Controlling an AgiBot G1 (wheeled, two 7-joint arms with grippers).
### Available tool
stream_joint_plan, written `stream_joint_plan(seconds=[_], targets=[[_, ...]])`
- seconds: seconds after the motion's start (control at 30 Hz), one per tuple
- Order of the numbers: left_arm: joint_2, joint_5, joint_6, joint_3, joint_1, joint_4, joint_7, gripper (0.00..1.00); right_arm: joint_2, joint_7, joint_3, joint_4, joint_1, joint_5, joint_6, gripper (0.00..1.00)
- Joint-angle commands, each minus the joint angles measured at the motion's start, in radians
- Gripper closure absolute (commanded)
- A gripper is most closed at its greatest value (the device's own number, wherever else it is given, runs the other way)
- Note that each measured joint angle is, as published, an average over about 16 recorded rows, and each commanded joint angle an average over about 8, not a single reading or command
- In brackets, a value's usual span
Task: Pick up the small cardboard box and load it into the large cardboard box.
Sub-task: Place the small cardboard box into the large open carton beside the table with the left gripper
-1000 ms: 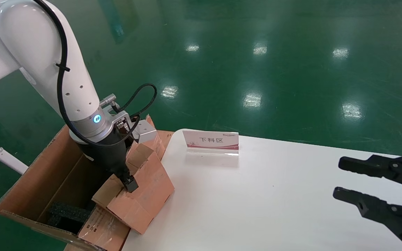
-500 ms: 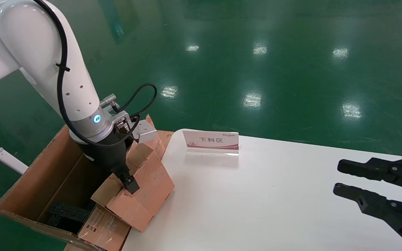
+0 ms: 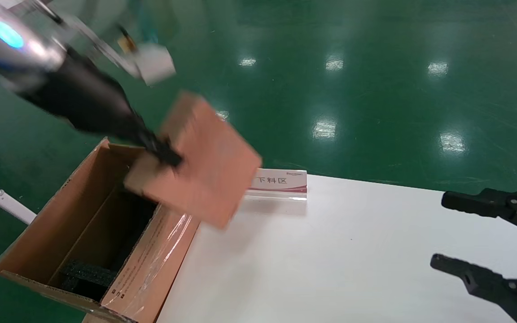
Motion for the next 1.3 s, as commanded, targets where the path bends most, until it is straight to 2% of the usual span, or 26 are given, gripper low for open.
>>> stream_joint_plan(seconds=[0.03,0.27,0.6,0.77,0.93,1.1,1.3], targets=[[-0.019,-0.013,0.005,-0.014,-0.051,0.038,0.032,1.0,0.0,0.0,0.0,0.0,0.0,0.0,0.0,0.0],[-0.022,0.014,0.018,0.078,-0.191,0.149,0.123,1.0,0.0,0.0,-0.001,0.0,0.0,0.0,0.0,0.0],[0.007,0.004,0.023,0.368,-0.288,0.232,0.216,1.0,0.0,-0.001,-0.001,0.0,0.0,0.001,0.0,0.0],[0.026,-0.041,0.018,0.504,-0.261,0.267,0.25,1.0,0.001,-0.001,-0.001,0.0,0.0,0.001,0.001,0.0],[0.052,-0.087,0.01,0.602,-0.196,0.316,0.269,1.0,0.001,-0.001,-0.002,0.0,0.0,0.001,0.001,0.0],[0.075,-0.12,0.0,0.657,-0.115,0.384,0.275,1.0,0.001,-0.001,-0.002,0.0,0.0,0.001,0.001,0.0],[0.094,-0.15,-0.019,0.682,-0.03,0.472,0.296,1.0,0.001,-0.001,-0.002,0.0,0.001,0.002,0.001,0.0]])
